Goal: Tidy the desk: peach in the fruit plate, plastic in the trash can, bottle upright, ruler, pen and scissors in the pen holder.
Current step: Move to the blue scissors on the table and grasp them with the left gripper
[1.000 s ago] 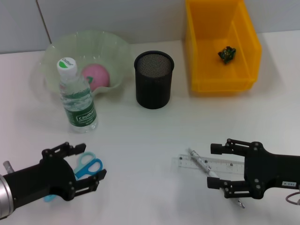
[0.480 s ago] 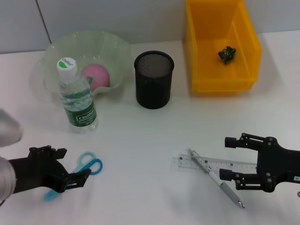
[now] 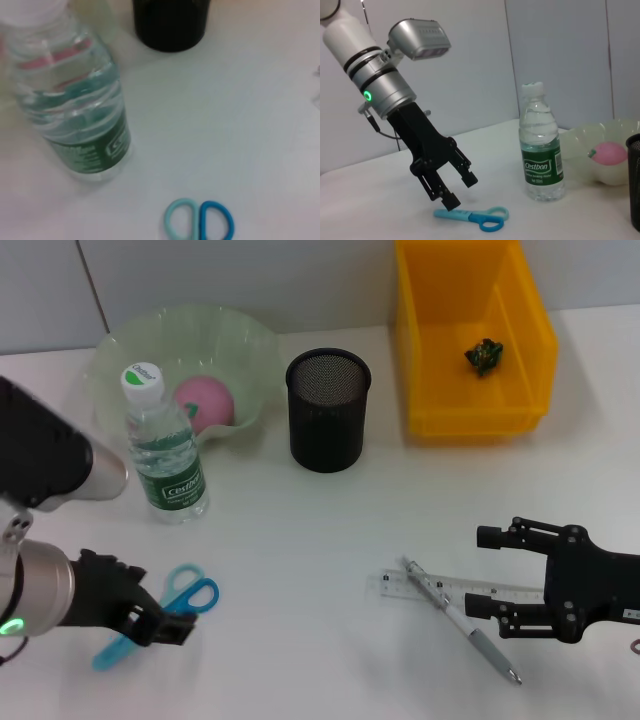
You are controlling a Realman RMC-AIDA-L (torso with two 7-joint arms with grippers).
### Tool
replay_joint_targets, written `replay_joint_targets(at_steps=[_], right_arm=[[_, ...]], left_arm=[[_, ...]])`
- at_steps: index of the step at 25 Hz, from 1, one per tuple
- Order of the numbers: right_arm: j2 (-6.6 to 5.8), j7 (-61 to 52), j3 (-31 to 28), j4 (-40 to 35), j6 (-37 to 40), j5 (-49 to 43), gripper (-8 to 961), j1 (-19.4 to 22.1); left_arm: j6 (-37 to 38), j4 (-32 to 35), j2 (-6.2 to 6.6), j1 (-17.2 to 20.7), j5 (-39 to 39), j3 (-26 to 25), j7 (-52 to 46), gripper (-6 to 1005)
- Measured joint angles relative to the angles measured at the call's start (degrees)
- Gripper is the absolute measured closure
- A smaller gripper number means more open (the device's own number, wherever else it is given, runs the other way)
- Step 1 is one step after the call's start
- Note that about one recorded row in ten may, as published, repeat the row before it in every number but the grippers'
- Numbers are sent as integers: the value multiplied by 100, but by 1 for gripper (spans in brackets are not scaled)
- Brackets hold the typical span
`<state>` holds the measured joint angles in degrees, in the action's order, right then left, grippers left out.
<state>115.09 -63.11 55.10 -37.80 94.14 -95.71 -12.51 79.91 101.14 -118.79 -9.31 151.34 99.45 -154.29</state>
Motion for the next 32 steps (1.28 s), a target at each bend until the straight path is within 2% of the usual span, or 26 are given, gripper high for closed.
replay_joint_targets(at_steps=[5,15,17,18,32], right_arm=[[8,5,0,15,-23,0,159,-34],[41,14,0,58,-171,-1,161,-68],[48,16,0,60,-196,-1,161,-70],[67,38,0,63,-231,-1,162,-74],[102,80,0,68,-205,-1,164,-27]], left_arm=[[350,-75,-4,-271,330,47,-192,202],[711,-186,-5,-489,415,47,-230,207],[723,-263,-7,-549,437,48,-231,208],[736,-518,-12,-721,454,54,-233,208],[786,-1179,-21,-1247,461,137,-233,214]])
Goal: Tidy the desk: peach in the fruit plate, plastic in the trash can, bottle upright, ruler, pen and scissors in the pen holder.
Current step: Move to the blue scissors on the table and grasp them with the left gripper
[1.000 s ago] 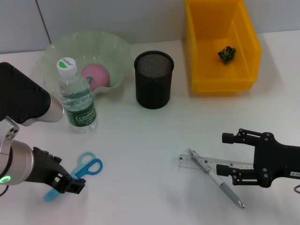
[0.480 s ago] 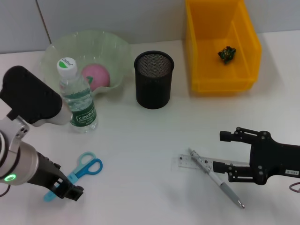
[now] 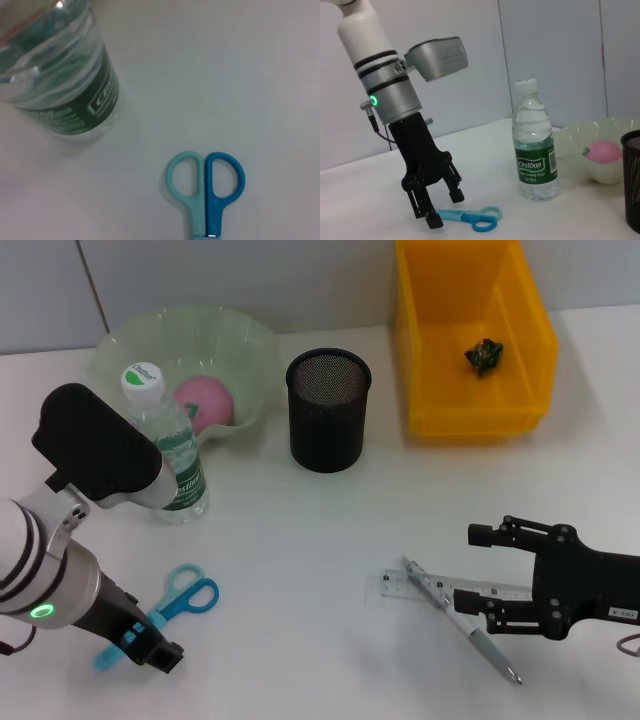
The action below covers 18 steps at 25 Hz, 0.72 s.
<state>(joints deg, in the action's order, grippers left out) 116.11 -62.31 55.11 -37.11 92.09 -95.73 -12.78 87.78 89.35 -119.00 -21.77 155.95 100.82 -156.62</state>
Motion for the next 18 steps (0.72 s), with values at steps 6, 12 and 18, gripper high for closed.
replay_joint_targets(at_steps=[6,12,18], right_arm=[[-1,0,0,14,-21,-24,165,4],[-1,7,0,50,-32,-64,166,-8],[-1,34,2,76,-34,-73,168,-18]], left_arm=[[46,-219,0,-144,5,-32,-3,217],[55,-327,0,-245,8,-54,-1,219],[61,-498,0,-366,24,-69,16,222]])
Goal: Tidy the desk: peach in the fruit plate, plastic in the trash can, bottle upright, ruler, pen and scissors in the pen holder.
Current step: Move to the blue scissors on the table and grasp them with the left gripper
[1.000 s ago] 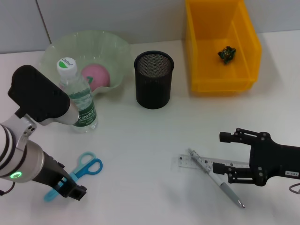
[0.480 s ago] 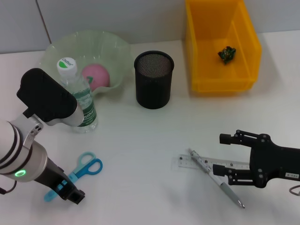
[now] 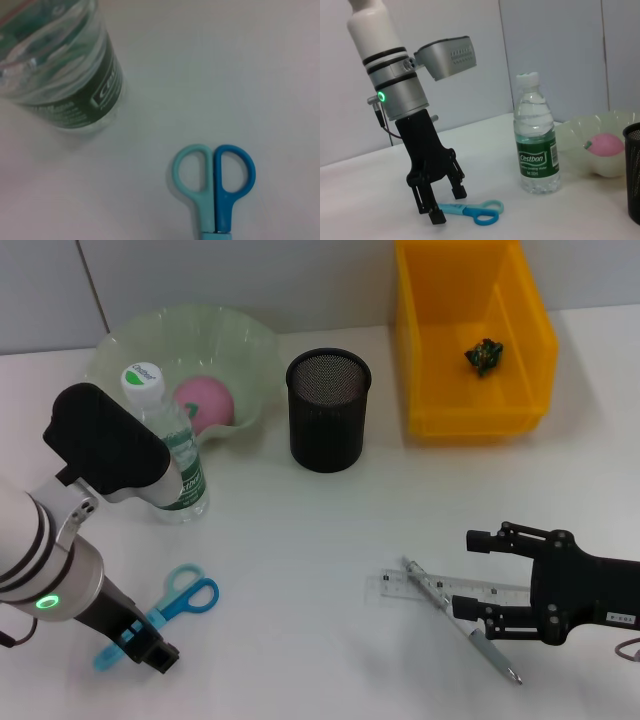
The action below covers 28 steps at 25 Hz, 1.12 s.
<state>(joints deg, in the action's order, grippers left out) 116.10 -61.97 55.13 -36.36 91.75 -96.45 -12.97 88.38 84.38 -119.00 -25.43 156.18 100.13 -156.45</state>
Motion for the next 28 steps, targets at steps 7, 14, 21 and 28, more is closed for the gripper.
replay_joint_targets(at_steps=[7,14,21,28], right_arm=[[0,61,6,9,32,-5,169,-5],[0,63,21,11,33,-5,170,2],[4,63,20,15,37,-5,172,5],[24,63,24,15,41,-5,173,14]], left_arm=[[12,-133,0,-103,0,-3,14,225],[13,-146,0,-158,-1,-6,17,228],[32,-264,6,-238,-3,-58,3,323],[118,-406,9,-339,-5,-255,17,446]])
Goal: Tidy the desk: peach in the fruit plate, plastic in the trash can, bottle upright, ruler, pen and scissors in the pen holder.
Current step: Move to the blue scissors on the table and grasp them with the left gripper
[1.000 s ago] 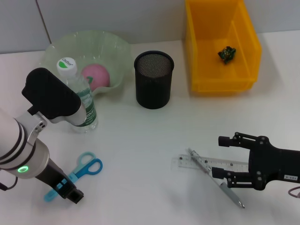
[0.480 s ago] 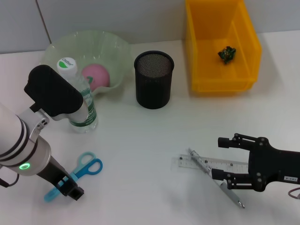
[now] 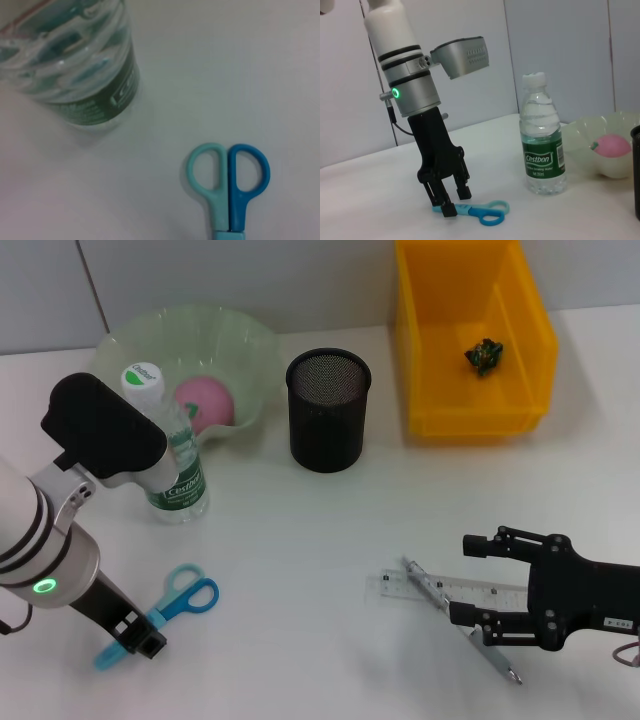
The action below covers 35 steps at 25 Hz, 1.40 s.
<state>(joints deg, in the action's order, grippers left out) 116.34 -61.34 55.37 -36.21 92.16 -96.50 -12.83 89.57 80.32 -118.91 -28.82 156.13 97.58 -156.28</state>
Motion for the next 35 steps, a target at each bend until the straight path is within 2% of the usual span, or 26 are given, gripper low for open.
replay_joint_targets(at_steps=[27,35], right_arm=[[11,-1,-27,0,12,1,178,42],[6,0,-27,0,13,0,179,62]], left_arm=[[-28,-201,-9,-124,-12,28,10,478],[-21,-202,-17,-144,-10,79,5,603]])
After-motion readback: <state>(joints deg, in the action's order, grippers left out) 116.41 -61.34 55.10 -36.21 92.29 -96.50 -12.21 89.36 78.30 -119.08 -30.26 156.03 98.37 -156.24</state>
